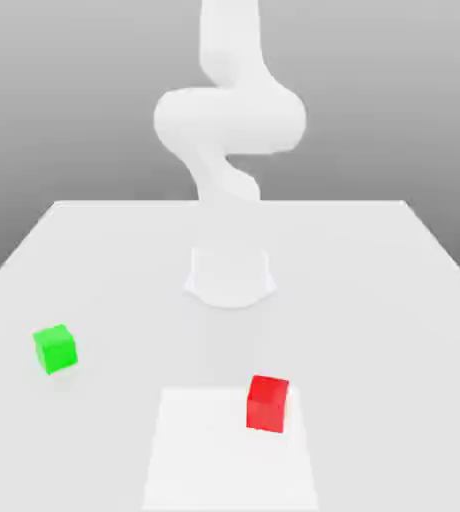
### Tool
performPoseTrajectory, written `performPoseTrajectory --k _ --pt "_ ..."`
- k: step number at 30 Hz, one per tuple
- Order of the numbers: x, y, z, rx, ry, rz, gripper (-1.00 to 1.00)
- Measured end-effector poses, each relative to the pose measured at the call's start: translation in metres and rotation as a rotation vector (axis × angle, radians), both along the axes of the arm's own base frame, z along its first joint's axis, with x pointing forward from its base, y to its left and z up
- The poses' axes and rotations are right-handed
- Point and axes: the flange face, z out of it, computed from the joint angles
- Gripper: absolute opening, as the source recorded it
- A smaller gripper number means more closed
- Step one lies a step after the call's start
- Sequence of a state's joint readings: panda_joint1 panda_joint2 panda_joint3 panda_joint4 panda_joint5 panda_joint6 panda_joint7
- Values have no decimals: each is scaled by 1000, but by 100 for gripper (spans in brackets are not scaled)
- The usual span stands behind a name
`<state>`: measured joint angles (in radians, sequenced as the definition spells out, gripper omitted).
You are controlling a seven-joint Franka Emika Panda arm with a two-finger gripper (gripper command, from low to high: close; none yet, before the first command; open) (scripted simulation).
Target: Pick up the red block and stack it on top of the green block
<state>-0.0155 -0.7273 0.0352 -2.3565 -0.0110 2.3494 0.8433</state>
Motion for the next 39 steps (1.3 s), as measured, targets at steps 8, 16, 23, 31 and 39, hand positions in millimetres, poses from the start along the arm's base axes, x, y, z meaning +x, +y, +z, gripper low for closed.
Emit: performPoseTrajectory --k 8,16,23,31,39 --pt "56 23 -199 10 296 -79 0" --pt "13 35 -401 67 619 -164 0" --pt "-13 40 -483 95 711 -192 0" --pt "-16 40 -513 93 714 -190 -100" --pt "-14 41 -483 95 710 -192 -100"
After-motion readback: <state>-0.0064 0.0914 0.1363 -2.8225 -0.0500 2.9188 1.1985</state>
